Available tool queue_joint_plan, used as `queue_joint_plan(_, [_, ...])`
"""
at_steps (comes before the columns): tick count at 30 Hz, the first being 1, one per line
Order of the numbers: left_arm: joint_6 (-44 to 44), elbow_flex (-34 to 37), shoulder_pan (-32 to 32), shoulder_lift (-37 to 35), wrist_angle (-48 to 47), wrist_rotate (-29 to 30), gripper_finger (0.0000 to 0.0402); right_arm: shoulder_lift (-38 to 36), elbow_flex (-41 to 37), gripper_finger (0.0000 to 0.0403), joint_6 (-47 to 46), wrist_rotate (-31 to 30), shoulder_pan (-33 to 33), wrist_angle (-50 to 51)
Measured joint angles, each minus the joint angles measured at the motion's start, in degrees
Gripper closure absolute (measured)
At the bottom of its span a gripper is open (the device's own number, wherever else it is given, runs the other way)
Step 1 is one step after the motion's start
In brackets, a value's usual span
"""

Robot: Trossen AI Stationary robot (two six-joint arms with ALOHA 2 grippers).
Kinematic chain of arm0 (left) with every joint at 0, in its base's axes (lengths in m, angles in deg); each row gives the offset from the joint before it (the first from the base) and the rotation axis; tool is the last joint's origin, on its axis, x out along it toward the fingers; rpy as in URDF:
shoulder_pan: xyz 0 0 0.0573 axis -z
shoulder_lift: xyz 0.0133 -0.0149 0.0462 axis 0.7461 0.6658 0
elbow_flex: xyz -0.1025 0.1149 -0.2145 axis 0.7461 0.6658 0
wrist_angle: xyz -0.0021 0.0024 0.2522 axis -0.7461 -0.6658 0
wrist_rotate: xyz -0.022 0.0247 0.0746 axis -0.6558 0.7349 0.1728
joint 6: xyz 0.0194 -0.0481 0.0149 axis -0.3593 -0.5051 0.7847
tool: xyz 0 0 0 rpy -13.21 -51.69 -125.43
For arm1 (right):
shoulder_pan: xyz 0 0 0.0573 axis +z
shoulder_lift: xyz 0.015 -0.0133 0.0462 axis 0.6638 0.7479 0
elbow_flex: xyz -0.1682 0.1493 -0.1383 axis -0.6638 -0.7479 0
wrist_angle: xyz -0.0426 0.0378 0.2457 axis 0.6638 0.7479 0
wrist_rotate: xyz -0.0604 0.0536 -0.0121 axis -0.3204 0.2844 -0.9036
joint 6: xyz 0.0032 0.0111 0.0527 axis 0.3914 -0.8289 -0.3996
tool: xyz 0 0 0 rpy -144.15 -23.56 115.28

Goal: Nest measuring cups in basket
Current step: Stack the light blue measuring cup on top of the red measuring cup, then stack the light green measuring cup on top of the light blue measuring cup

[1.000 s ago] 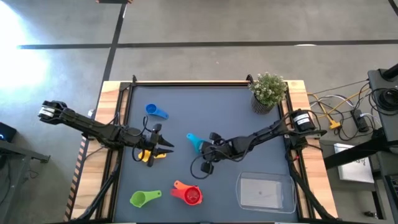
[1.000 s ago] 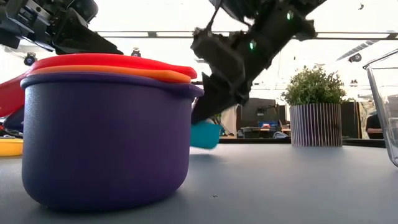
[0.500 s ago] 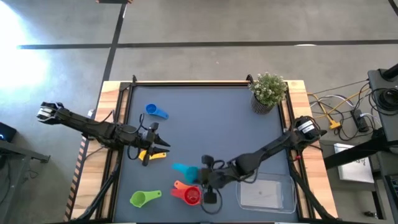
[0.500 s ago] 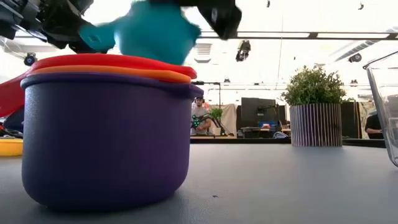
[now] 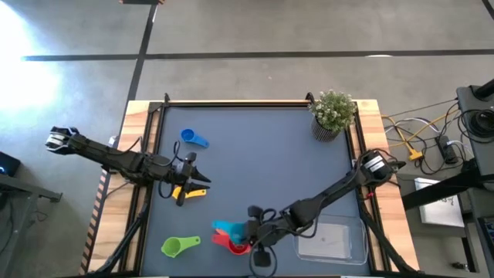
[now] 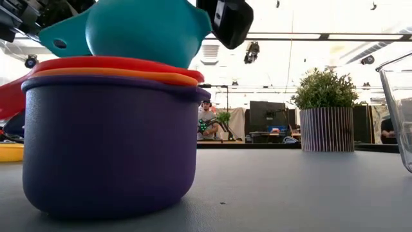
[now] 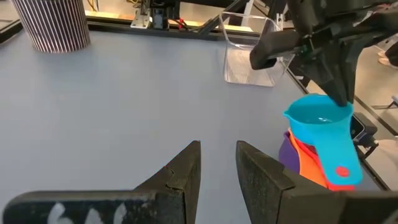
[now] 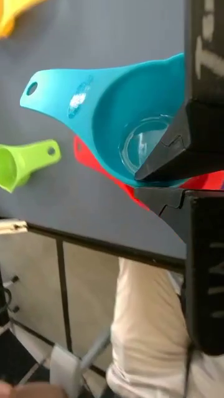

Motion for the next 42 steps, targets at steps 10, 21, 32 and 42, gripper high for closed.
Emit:
queue_joint_plan(10, [0.36,0.02,0.00,0.56,0.04,0.09,0.0318,0.00,0.07,0.0386,2.19,2.44,0.59,-0.59])
queue_joint_plan(21, [0.36,0.07,0.00,0.77,0.07,0.09,0.0318,0.00,0.07,0.0311,4.42,2.42,0.72,-1.28])
queue_joint_plan(32, [-1.97,-2.43,3.11,1.24,0.85,0.14,0.0318,-4.05,-1.17,0.0301,13.01,-2.70,0.30,0.45])
queue_joint_plan(42, [-19.32,-16.92,15.44,5.02,-31.62,1.83,0.0318,-14.51,-15.31,0.0328,18.03,-5.74,-0.08,-12.73])
